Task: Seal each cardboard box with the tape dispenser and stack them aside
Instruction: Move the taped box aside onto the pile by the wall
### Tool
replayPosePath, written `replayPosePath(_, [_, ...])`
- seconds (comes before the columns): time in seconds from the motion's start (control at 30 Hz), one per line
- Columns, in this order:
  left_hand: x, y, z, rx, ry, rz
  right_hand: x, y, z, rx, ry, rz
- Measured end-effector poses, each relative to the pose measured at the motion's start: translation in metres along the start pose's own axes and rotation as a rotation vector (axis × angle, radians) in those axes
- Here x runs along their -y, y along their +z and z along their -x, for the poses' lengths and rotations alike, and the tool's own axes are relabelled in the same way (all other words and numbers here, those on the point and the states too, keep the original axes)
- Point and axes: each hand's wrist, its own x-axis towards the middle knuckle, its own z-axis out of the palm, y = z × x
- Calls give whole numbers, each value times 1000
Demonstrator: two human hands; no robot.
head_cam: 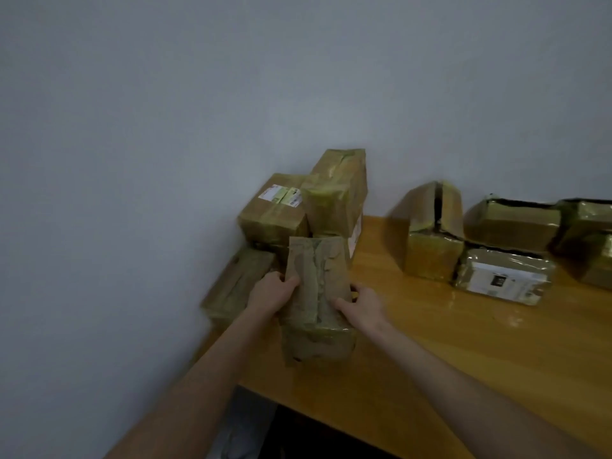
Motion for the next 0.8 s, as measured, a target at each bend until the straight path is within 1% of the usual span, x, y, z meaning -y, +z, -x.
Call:
replayPosePath(0.13, [24, -26, -22, 26, -44, -41, 19, 52, -2, -36, 27, 69])
replayPosePath(0.2, [27, -34, -25, -31, -34, -95, 26, 74, -5, -49, 22, 122])
replayPosePath(0.27, [23, -40, -24, -161, 43, -171, 33, 87, -12, -40, 16, 152])
replayPosePath(0.33, [10, -40, -22, -263, 161, -177, 36, 88, -21, 27, 4, 75])
replayPosePath(0.4, [-11, -32, -24, -304, 259, -124, 32, 76, -26, 97, -15, 26])
replayPosePath(0.43, [-23, -24, -24, -304, 298, -91, 27, 66, -27, 95, -11, 35])
replayPosePath(0.47, [-35, -14, -24, -296, 329, -64, 20, 52, -28, 55, 4, 47])
replayPosePath(0.53, [-61, 11, -22, -249, 384, -39, 4, 17, -30, -109, 45, 64])
replayPosePath(0.63, [-101, 53, -19, -86, 444, -6, -23, -45, -30, -354, 120, 89])
replayPosePath(0.8, [-155, 128, -8, 154, 547, 41, -78, -141, -20, -584, 200, 51])
